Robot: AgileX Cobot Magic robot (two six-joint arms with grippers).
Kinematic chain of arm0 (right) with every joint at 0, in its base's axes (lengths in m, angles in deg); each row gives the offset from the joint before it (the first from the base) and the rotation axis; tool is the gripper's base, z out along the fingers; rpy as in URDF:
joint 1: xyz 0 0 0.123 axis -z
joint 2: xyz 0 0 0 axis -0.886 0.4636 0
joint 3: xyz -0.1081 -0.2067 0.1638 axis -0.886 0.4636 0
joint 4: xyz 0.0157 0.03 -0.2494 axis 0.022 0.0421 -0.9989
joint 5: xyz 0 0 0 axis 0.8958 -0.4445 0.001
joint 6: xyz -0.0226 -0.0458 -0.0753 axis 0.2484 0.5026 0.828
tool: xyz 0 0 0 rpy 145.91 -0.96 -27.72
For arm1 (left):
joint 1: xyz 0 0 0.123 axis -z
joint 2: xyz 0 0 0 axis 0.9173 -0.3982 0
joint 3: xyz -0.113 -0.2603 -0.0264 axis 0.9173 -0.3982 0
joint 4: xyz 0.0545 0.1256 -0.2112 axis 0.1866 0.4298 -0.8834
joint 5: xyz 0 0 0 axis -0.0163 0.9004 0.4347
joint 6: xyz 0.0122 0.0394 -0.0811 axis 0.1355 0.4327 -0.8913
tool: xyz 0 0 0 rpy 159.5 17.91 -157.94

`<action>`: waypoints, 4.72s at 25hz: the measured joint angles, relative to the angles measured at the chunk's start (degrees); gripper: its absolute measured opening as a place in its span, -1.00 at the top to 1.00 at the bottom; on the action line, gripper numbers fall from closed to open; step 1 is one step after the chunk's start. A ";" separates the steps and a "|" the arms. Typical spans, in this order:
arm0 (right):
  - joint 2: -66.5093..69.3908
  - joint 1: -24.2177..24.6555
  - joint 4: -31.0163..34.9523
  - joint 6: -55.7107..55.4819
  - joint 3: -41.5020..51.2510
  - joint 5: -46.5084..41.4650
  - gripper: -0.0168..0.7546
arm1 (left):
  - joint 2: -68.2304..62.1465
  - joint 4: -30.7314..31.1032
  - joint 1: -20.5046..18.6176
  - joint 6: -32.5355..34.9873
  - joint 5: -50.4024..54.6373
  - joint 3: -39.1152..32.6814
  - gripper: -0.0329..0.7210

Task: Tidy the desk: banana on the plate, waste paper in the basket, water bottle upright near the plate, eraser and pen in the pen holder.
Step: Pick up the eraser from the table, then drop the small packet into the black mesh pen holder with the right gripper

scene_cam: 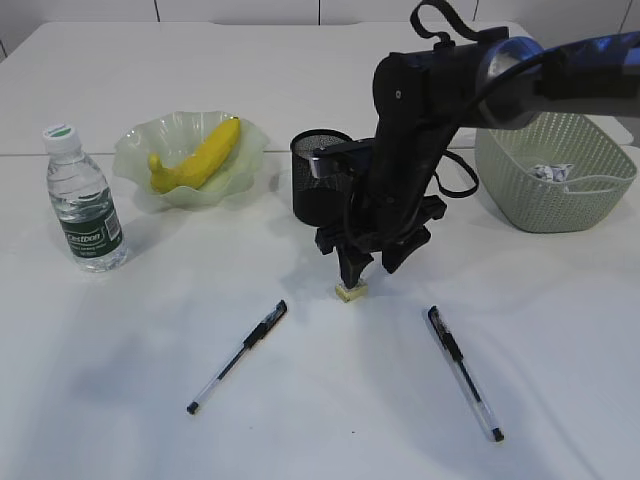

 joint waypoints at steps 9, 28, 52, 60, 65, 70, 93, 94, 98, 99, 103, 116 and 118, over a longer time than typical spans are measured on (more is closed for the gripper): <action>2.06 0.00 1.66 0.25 -3.71 -0.47 -0.22 | 0.00 0.00 0.00 0.00 -0.23 0.00 -0.49; 3.66 -0.23 2.05 0.47 -4.66 -1.30 -0.22 | 0.00 0.00 0.00 0.00 -1.14 0.00 -0.49; 6.45 -0.68 1.94 0.47 -4.91 -0.85 -0.22 | -0.10 0.00 0.00 0.00 -1.36 0.00 -0.48; 6.49 -0.68 1.59 0.58 -5.01 -0.85 0.25 | -0.71 -0.12 0.00 0.00 -1.47 0.00 -0.48; 6.49 -0.68 2.12 1.22 -5.13 -0.85 0.35 | -0.71 -0.15 0.00 0.00 -1.55 0.00 -0.48; 6.49 -0.68 2.22 1.32 -5.13 -0.85 0.36 | -0.71 -0.15 0.00 0.00 -1.78 0.00 -0.48; -0.88 -0.68 -2.68 1.80 -17.29 9.06 0.37 | -0.71 -0.15 0.00 0.00 -1.93 0.00 -0.48; -0.88 -0.68 -2.96 1.80 -17.29 10.11 0.37 | -0.71 -0.15 0.00 0.00 -1.93 0.00 -0.48; -0.63 -0.20 -3.96 1.80 -17.29 13.74 0.37 | -0.71 -0.15 0.00 0.00 -1.93 0.00 -0.48; -0.37 -0.07 -4.07 1.80 -17.29 14.56 0.37 | -0.71 -0.15 0.00 0.00 -1.93 0.00 -0.48; 0.95 0.27 -4.42 1.94 -17.29 17.47 0.37 | -0.71 -0.15 0.00 0.00 -1.93 0.00 -0.48; 4.24 0.40 -9.36 1.94 -17.29 22.64 0.28 | -0.71 -0.15 0.00 0.10 -2.25 0.00 -0.48; 4.24 0.40 -9.48 1.94 -17.29 22.87 0.20 | -0.71 -0.15 0.00 0.10 -2.36 0.00 -0.48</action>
